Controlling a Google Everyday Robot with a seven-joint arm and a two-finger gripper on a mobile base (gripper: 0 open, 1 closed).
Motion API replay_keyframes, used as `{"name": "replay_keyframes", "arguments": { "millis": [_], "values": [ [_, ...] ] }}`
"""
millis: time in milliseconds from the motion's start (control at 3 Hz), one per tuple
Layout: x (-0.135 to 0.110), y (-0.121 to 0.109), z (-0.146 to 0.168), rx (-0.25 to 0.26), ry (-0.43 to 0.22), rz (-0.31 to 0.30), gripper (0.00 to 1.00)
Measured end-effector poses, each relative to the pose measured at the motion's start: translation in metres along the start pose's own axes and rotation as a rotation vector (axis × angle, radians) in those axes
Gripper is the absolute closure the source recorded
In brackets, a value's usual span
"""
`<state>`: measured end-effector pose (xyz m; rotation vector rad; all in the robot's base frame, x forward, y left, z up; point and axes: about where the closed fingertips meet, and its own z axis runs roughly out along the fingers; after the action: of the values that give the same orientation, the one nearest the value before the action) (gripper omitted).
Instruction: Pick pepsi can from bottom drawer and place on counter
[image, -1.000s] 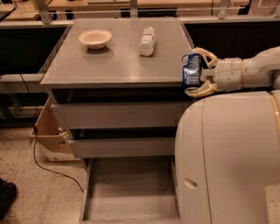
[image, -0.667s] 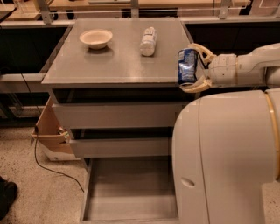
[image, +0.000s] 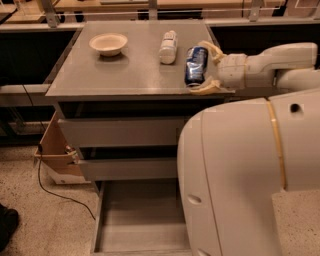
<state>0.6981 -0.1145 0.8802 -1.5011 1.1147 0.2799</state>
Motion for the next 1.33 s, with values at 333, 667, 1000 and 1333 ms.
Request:
{"name": "replay_keyframes", "arguments": {
  "millis": [333,667,1000,1333],
  "values": [
    [0.01,-0.017,0.025,0.032,0.026,0.036,1.0],
    [0.02,-0.026,0.044,0.04,0.026,0.086,0.84],
    [0.021,-0.032,0.056,0.027,0.012,0.109,0.61],
    [0.019,-0.032,0.061,0.001,-0.008,0.124,0.38]
  ]
}}
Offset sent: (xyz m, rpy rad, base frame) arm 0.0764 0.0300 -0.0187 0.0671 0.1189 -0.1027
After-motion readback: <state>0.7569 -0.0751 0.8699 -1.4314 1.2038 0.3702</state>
